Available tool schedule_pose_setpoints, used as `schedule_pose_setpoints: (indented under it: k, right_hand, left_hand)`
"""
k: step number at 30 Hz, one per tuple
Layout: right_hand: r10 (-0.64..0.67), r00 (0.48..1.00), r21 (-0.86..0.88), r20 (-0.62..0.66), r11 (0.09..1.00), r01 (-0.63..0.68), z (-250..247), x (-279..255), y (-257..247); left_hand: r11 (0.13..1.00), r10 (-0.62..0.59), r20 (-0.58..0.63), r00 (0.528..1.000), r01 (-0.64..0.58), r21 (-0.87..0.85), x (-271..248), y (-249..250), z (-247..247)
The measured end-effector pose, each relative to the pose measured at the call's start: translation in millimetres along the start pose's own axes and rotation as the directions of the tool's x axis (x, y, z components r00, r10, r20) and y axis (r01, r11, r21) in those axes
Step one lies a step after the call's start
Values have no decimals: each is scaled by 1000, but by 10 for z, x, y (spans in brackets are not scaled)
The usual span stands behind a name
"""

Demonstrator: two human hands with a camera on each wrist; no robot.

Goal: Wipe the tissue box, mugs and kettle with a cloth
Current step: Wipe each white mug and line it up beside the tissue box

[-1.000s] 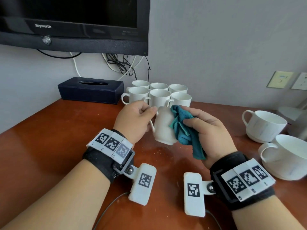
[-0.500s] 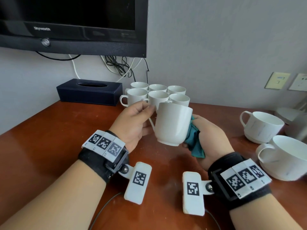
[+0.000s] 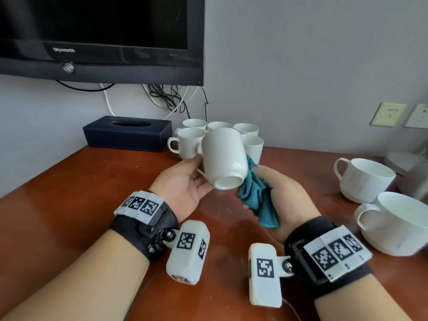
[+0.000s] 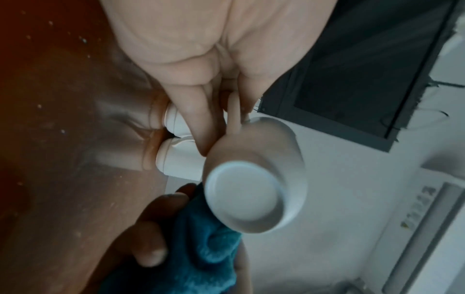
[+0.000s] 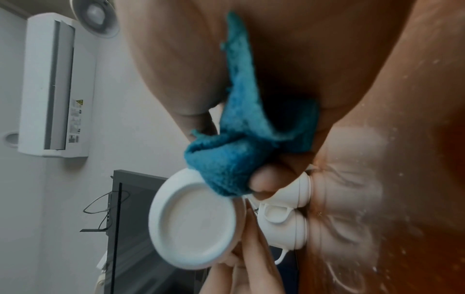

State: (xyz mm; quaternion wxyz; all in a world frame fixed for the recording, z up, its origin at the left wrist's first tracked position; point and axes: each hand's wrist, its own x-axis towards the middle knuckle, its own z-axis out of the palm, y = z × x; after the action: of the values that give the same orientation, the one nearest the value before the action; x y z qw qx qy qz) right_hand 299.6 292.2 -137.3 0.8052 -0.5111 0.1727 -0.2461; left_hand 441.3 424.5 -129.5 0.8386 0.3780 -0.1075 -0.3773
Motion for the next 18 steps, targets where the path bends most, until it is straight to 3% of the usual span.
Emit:
schedule_pose_setpoints:
  k: [4,8,11,14,18]
  right_hand:
    - [86,991,17,-105,996,-85,-133,126,61]
    - [-40,992,-155,-118,988,22,-162,110,-10]
    - [-95,995,-215,-17,972,89,-189,13,-97]
    - [-49,996,-210,74,976,64,-223,-57,-206]
    - [35,996,-352,85,936,-3,-342,-93,-354]
  left_hand:
    - [989,126,82,989,-132,64,-27,26,41]
    - [964,190,135,972,-211,163,-35,46,141]
    - [948,185,150,971,-217,233,-62,3,219]
    - [952,151,159,976,-187,242,-74,-58,298]
    - [967,79,91,993,-99,235,33,-184,408]
